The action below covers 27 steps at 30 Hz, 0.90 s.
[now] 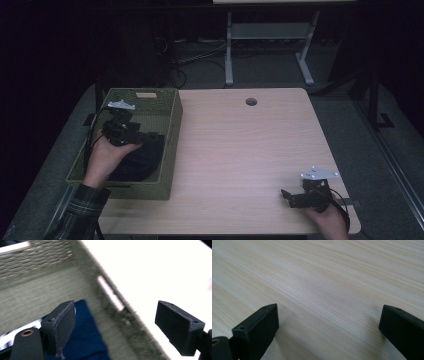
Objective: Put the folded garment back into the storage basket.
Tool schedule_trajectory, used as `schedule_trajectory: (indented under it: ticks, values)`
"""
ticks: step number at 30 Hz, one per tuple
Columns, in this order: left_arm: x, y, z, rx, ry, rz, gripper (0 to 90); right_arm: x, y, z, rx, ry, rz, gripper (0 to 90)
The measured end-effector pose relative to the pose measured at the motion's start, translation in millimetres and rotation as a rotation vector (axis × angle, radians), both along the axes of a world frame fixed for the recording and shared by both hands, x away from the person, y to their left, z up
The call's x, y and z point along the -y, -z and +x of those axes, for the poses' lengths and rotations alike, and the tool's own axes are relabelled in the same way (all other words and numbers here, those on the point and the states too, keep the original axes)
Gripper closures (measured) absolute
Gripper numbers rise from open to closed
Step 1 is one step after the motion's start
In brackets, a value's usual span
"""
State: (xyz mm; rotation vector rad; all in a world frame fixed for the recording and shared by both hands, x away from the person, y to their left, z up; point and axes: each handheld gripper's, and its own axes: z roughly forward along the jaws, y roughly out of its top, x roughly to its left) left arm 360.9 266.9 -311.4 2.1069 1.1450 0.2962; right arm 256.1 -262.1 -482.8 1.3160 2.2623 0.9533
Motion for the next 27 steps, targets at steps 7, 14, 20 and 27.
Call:
schedule_trajectory:
  ticks: [7, 14, 20, 27]
  values:
    - [35.8, 8.6, -7.3, -0.003, 0.075, -0.037, 16.0, 0.0, 0.0, 0.0, 0.0, 0.0, 0.0, 2.4]
    - [67.1, 20.9, -18.0, 0.01, 0.117, -0.051, 13.0, 0.1, 0.1, 0.2, 0.003, -0.001, -0.001, 2.4]
    - [90.1, 31.3, -25.0, 0.014, 0.148, -0.076, 12.7, -0.1, 0.0, 0.0, 0.0, 0.001, 0.0, 2.4]
    - [112.9, 41.7, -32.1, 0.032, 0.173, -0.104, 12.8, -0.1, -0.1, -0.1, 0.0, 0.001, 0.001, 2.4]
